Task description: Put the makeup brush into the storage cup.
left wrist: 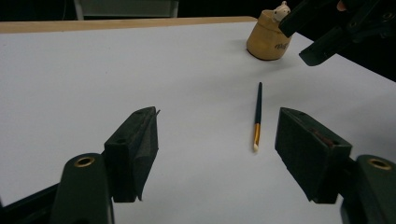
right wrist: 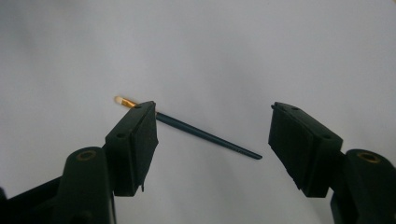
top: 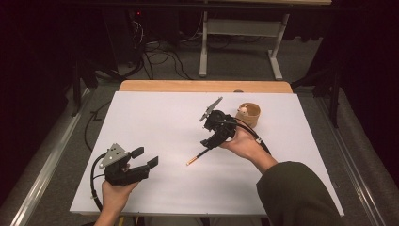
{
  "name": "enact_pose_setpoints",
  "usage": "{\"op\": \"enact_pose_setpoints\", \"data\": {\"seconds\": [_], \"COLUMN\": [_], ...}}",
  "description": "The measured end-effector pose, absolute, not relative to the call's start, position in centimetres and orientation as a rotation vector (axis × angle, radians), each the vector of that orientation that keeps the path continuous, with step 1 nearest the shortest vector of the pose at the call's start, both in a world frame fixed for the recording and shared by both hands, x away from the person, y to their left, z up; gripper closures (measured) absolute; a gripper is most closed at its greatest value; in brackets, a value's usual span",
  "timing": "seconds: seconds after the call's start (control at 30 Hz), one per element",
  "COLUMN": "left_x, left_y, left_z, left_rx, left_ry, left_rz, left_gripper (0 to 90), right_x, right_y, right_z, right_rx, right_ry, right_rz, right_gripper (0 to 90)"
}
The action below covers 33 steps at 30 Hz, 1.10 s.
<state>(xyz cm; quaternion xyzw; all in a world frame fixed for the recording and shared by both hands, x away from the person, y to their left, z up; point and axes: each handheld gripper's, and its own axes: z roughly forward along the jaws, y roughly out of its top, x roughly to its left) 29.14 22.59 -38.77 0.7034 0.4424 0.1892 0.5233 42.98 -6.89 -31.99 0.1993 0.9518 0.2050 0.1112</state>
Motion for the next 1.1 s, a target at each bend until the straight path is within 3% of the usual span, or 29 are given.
{"op": "enact_pose_setpoints", "data": {"seconds": [1.1], "left_x": [29.2], "left_y": [22.5], "left_z": [-38.8], "left_rx": [1.688], "left_ry": [1.060], "left_rz": [0.450], "left_gripper": [30.7], "right_x": [45.5], "right_y": [-6.6], "right_z": [-35.6], "right_rx": [0.568], "right_ry": [2.960], "right_rz": [0.365], "right_gripper": [39.9]}}
